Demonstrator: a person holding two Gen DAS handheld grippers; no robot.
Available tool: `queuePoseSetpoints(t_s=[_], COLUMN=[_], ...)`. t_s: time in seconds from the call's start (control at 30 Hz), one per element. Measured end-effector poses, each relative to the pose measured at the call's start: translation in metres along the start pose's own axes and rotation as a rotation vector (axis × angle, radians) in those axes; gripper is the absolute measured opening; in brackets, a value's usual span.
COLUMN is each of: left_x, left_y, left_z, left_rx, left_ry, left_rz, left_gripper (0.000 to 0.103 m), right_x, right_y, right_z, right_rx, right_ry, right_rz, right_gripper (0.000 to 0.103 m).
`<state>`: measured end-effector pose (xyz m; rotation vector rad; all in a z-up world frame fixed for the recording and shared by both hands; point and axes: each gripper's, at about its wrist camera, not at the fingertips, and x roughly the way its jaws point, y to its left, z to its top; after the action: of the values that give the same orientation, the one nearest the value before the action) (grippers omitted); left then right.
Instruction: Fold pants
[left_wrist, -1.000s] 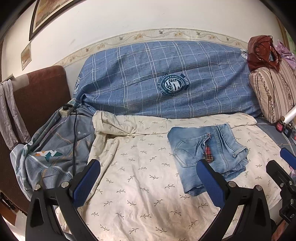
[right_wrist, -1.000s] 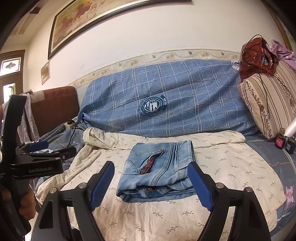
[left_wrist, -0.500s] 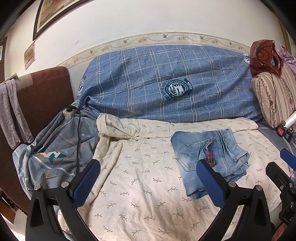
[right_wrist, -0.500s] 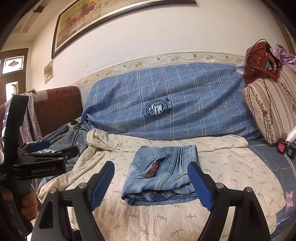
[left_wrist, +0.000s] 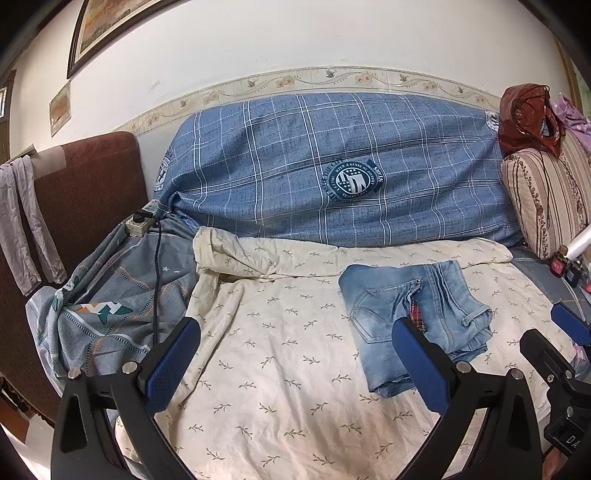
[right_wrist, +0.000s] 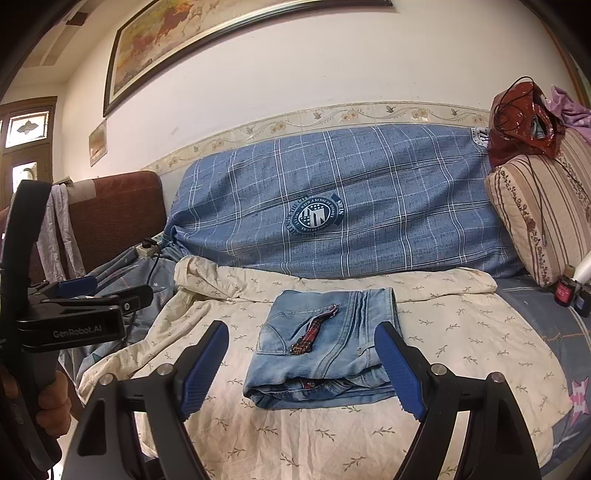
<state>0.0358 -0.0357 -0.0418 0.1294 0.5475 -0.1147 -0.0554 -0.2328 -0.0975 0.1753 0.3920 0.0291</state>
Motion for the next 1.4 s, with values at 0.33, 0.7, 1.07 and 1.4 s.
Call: queuePoseSetpoints(t_s=[0.33, 0.7, 1.07, 1.4], left_x=[-0.008, -0.011, -0.02, -0.026], left_y=[-0.006, -0.016, -0.013, -0.009], left_z=[0.003, 0.007, 0.011, 0.012], left_rx=[0.026, 0.057, 0.039, 0.019], left_ry=[-0.008, 0.05, 0.027, 0.016], left_rz=[-0.009, -0.021, -0.043, -0.053], left_gripper=[0.103, 0.103, 0.103, 0.103], right_x=[-0.003, -0.01, -0.014, -0.019], right_y=[-0.005, -0.007, -0.007, -0.001], right_z=[0.003, 0.007, 0.009, 0.015], right_rx=[0.01, 0.011, 0.013, -0.005], right_ry=[-0.011, -0.029, -0.044, -0.057], right_rz=[-0.007, -0.012, -0.011, -0.006], right_gripper=[0.084, 0.084, 0.084, 0.084])
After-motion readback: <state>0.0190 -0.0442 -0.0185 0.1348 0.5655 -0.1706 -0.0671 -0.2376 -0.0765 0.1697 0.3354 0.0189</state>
